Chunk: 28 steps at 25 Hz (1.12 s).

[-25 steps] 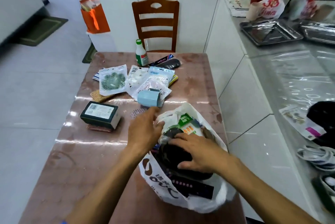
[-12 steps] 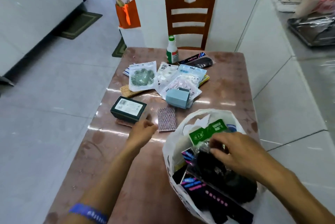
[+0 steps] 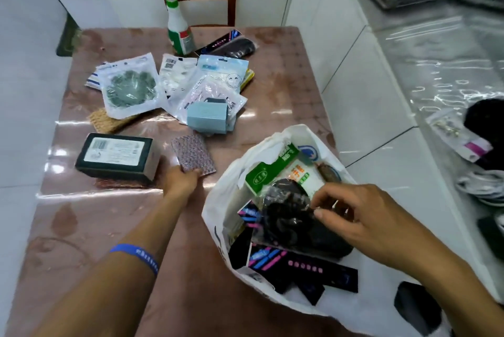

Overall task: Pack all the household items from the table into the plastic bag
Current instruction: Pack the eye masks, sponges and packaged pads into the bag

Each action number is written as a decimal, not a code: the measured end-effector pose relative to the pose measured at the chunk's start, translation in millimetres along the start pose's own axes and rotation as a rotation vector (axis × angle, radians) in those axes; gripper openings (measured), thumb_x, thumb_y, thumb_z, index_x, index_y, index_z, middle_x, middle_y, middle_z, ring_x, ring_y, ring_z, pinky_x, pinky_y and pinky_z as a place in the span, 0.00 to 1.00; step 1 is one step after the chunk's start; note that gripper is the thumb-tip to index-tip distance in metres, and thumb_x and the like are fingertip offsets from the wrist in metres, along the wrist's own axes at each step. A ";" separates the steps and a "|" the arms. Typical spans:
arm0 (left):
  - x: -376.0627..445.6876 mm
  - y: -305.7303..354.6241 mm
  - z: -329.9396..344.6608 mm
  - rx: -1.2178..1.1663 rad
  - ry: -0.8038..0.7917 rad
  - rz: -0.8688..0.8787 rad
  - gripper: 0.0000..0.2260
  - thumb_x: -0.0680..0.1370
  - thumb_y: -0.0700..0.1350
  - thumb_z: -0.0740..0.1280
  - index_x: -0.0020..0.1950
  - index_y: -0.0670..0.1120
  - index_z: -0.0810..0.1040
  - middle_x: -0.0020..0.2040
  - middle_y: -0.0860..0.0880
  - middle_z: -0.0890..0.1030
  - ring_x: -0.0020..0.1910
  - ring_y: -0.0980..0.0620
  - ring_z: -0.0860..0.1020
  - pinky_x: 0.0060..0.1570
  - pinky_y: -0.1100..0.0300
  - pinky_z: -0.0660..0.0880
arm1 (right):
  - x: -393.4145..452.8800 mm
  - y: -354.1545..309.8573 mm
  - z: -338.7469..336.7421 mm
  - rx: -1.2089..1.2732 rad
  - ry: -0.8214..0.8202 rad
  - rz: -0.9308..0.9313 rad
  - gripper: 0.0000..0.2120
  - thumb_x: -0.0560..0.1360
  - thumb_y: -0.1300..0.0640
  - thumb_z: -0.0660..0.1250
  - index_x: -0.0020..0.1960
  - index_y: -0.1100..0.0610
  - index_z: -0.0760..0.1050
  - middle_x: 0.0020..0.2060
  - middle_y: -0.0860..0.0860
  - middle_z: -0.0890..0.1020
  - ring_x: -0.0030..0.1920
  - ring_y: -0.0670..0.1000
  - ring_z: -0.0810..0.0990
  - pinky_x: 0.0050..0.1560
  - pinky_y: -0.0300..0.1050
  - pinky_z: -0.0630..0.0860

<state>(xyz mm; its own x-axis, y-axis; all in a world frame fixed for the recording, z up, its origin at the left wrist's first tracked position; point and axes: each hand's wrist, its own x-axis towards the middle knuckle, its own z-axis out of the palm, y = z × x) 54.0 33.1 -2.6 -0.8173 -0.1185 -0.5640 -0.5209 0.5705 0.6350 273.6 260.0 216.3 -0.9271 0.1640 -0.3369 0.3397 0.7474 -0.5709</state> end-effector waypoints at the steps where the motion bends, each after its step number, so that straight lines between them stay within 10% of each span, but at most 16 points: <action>1: -12.2 4.4 -10.6 -0.159 -0.018 -0.004 0.15 0.71 0.52 0.72 0.52 0.45 0.80 0.53 0.43 0.84 0.51 0.42 0.81 0.55 0.47 0.78 | -2.4 0.3 -1.4 0.067 0.035 0.029 0.06 0.75 0.51 0.70 0.50 0.42 0.77 0.40 0.39 0.81 0.40 0.42 0.80 0.36 0.34 0.74; 4: -95.0 31.7 -68.4 -0.496 0.050 0.219 0.08 0.77 0.45 0.69 0.56 0.49 0.79 0.52 0.49 0.84 0.51 0.48 0.81 0.50 0.52 0.78 | -4.0 -16.5 -5.0 0.440 0.292 0.026 0.23 0.73 0.54 0.73 0.62 0.40 0.69 0.52 0.42 0.80 0.45 0.47 0.82 0.42 0.44 0.82; 7: -189.1 69.1 -105.0 -0.394 -0.168 0.653 0.06 0.74 0.45 0.73 0.50 0.50 0.81 0.46 0.49 0.84 0.45 0.47 0.81 0.44 0.52 0.77 | 7.6 -49.4 -8.7 0.856 0.111 -0.142 0.33 0.68 0.54 0.77 0.68 0.43 0.65 0.60 0.46 0.79 0.54 0.50 0.82 0.53 0.47 0.81; 13: -242.3 99.8 -80.0 -0.135 -0.279 0.816 0.11 0.72 0.49 0.76 0.50 0.48 0.78 0.41 0.50 0.80 0.39 0.57 0.77 0.38 0.62 0.72 | 17.2 -42.5 -32.5 1.051 0.107 -0.121 0.20 0.70 0.60 0.71 0.61 0.58 0.76 0.54 0.55 0.85 0.56 0.56 0.83 0.54 0.49 0.81; 20: -224.4 56.3 -51.4 0.526 -0.014 0.878 0.35 0.63 0.63 0.74 0.67 0.59 0.69 0.65 0.53 0.71 0.61 0.52 0.70 0.57 0.52 0.69 | -17.4 23.2 -97.8 0.522 -0.247 -0.011 0.16 0.68 0.56 0.73 0.56 0.50 0.80 0.47 0.51 0.86 0.44 0.48 0.85 0.38 0.39 0.80; 24: -208.3 78.4 -35.3 0.060 0.141 0.749 0.08 0.71 0.44 0.75 0.47 0.52 0.80 0.45 0.55 0.81 0.44 0.56 0.79 0.42 0.58 0.73 | 31.5 12.6 -42.8 -0.256 -0.523 0.049 0.09 0.76 0.50 0.68 0.52 0.53 0.74 0.46 0.51 0.81 0.42 0.48 0.80 0.43 0.50 0.79; 28: -176.0 62.0 -89.1 -0.292 -0.299 0.639 0.21 0.72 0.45 0.74 0.64 0.52 0.76 0.62 0.55 0.79 0.62 0.58 0.75 0.58 0.58 0.75 | 62.2 -58.0 -29.3 -0.839 -0.090 -0.147 0.10 0.74 0.44 0.60 0.48 0.49 0.74 0.51 0.52 0.82 0.48 0.55 0.81 0.41 0.45 0.73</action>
<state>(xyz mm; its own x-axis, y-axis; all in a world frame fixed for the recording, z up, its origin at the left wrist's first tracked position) 143.6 16.9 183.1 -0.9020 0.4111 -0.1321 -0.0467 0.2111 0.9763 191.6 245.8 250.5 -0.9244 0.0032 -0.3814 -0.0451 0.9920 0.1177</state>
